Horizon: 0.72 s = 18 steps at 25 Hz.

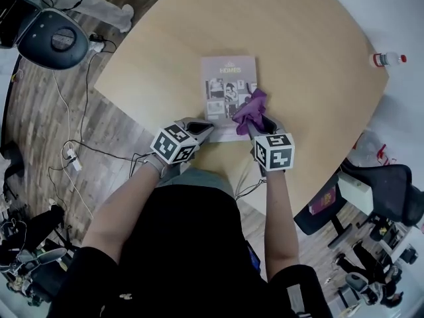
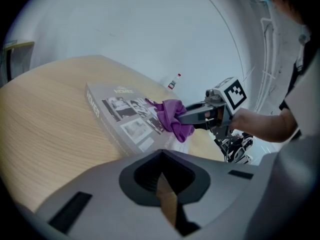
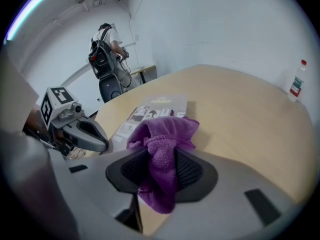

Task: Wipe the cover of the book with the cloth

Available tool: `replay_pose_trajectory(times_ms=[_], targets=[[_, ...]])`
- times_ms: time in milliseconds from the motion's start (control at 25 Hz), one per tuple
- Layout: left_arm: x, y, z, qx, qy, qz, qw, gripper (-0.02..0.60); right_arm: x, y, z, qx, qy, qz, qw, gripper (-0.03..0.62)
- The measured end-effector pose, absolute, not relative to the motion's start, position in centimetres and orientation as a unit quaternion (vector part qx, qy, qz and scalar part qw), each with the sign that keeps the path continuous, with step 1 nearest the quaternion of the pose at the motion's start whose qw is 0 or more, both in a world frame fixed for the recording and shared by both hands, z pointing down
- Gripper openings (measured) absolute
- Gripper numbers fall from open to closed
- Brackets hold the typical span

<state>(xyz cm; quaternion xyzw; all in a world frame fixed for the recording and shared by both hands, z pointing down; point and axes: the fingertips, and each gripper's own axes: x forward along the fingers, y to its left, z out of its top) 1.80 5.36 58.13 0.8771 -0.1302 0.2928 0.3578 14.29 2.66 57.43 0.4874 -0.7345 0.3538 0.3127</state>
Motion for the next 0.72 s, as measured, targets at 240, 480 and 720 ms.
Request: replay_pose_trajectory(times_ms=[240,480,720], targets=[[1.9,5.3,58.1,0.879,-0.136,0.287,0.356,0.017,15.0,-0.2,57.6,0.501,-0.729,0.356,0.302,0.153],[1.9,5.4,58.2,0.881,-0.134,0.288,0.35,0.017,14.2,-2.9,57.7,0.495,-0.733,0.331,0.329,0.153],[2.4,5.7,58.2,0.886,-0.121,0.293,0.338,0.017,11.5,-4.8,57.8,0.473,-0.749,0.303,0.352,0.15]])
